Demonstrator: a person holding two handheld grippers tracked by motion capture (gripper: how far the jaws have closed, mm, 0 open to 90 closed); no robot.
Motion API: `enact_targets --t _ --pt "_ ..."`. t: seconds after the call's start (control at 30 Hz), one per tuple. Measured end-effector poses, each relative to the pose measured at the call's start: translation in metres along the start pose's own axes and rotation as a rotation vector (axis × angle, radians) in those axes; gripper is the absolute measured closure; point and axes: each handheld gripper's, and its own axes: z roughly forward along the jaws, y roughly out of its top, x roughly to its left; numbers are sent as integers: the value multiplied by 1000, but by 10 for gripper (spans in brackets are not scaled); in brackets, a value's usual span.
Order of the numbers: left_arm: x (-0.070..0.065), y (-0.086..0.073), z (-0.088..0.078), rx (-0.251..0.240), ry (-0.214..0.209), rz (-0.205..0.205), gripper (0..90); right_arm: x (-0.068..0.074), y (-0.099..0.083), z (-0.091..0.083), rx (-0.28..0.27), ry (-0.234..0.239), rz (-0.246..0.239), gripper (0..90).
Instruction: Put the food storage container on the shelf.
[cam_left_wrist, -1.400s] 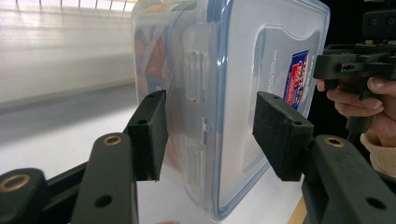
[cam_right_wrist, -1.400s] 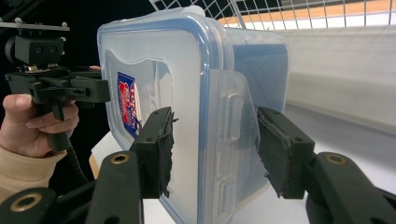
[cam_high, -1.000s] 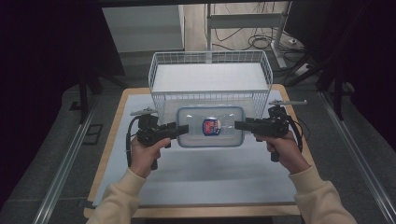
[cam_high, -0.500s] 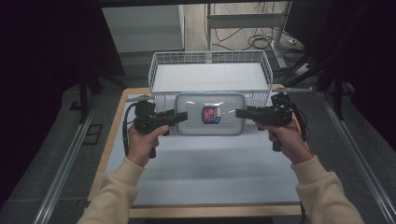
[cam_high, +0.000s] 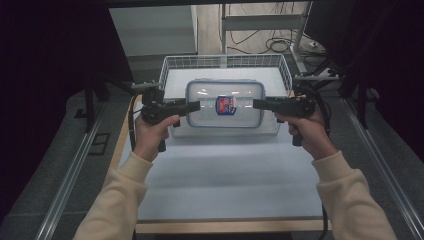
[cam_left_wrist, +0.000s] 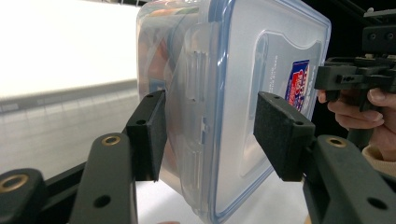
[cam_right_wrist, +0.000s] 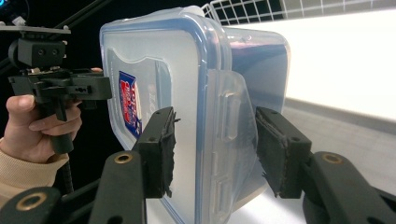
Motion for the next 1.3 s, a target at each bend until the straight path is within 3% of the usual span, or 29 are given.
enact_targets --t 0.3,0.4,0.63,0.93,1.3 --pt "9 27 8 -4 -8 -8 457 -6 31 6 9 -11 -3 495" --pt "12 35 11 -2 -5 -1 458 -11 39 7 14 -6 1 495" --pt "24 50 23 -13 -1 -28 456 -28 58 19 25 -5 33 494" --pt "37 63 38 8 4 -50 455 -47 73 30 30 -8 63 491" --pt "54 65 55 46 0 -79 451 -65 72 41 37 -16 111 491"
